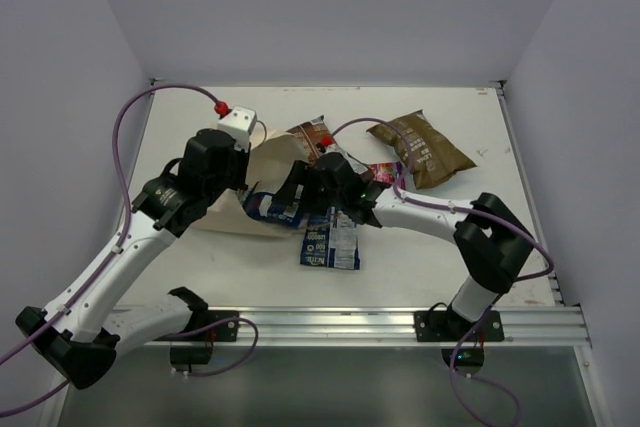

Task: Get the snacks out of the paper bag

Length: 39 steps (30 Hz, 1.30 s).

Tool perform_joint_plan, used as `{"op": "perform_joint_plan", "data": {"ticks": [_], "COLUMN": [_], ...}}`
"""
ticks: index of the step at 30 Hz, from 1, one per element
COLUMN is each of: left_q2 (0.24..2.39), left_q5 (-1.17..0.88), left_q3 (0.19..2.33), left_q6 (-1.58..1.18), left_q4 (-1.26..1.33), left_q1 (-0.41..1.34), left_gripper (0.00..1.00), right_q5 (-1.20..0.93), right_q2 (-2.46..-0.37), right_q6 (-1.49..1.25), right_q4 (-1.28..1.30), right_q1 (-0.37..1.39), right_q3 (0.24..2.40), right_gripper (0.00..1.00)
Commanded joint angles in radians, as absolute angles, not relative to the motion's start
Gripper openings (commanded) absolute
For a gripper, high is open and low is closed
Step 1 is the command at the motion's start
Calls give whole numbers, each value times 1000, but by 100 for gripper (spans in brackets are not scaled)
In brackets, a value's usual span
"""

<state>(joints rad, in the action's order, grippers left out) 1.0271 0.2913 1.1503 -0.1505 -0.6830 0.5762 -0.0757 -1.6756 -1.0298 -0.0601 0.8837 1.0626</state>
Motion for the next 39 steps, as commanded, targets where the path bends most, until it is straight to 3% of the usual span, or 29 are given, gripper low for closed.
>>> {"op": "perform_joint_plan", "data": {"ticks": [1,5,6,7,10,11,27,33,39], "left_q2": [1011,1005,1002,1000,980,967,864,827,857], "left_q5": [272,268,268,271,273,268,255,250,190], "left_q3": [1201,1192,1184,1180,1155,1147,1054,1039,1052], "left_q6": [-173,-175,-173,-170,-157,-143,5,55,78], "left_q4": [-657,-655,-657,-657,-657,-655,-657,-640,-624], "left_q1": [571,571,571,571,571,571,571,571,571], "left_gripper": [0,0,0,0,0,0,0,0,0], "right_q5": [-107,-120,-127,-143,-156,-158,-133,-144,46], "right_q2": [-1707,-1732,-1732,-1727,-1674,-1654,-1097,-855,-718], "right_q6": [-1072,-1072,-1071,-1068,-1042,-1022,-746,-719,-724], "right_q4": [-123,-140,-137,-138,-146,-144,175,313,498], "right_q1": [891,893,891,891,894,893,859,680,488], "right_q3": [1104,1124,1130,1135,1137,1138,1180,1053,962], "right_gripper": [74,54,45,27,2,0,0,0,0]}}
